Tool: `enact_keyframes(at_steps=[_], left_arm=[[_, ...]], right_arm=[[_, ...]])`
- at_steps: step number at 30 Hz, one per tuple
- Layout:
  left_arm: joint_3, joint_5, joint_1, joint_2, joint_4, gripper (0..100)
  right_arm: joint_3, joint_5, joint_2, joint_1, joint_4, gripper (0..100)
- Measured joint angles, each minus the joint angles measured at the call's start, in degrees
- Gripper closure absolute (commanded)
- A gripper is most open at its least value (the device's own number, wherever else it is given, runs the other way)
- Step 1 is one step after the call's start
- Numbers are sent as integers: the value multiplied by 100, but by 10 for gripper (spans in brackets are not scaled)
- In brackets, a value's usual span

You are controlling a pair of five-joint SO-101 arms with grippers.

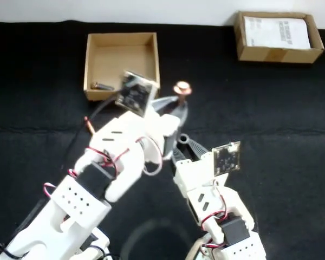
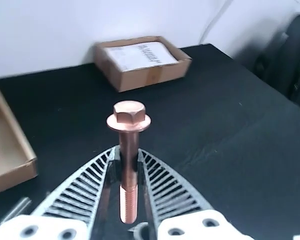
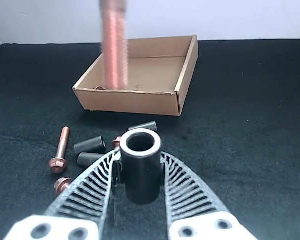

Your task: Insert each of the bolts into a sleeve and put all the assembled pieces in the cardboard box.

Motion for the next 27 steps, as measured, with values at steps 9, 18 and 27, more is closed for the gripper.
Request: enact_keyframes(at_steps=[9, 18, 27], left_arm=[[70, -853, 396, -26, -229, 991], [440, -870, 404, -44, -264, 991], [536, -870, 404, -53, -273, 991]], right_arm=[[9, 0, 0, 0, 0, 992], [9, 0, 0, 0, 0, 992], [9, 0, 0, 0, 0, 992]])
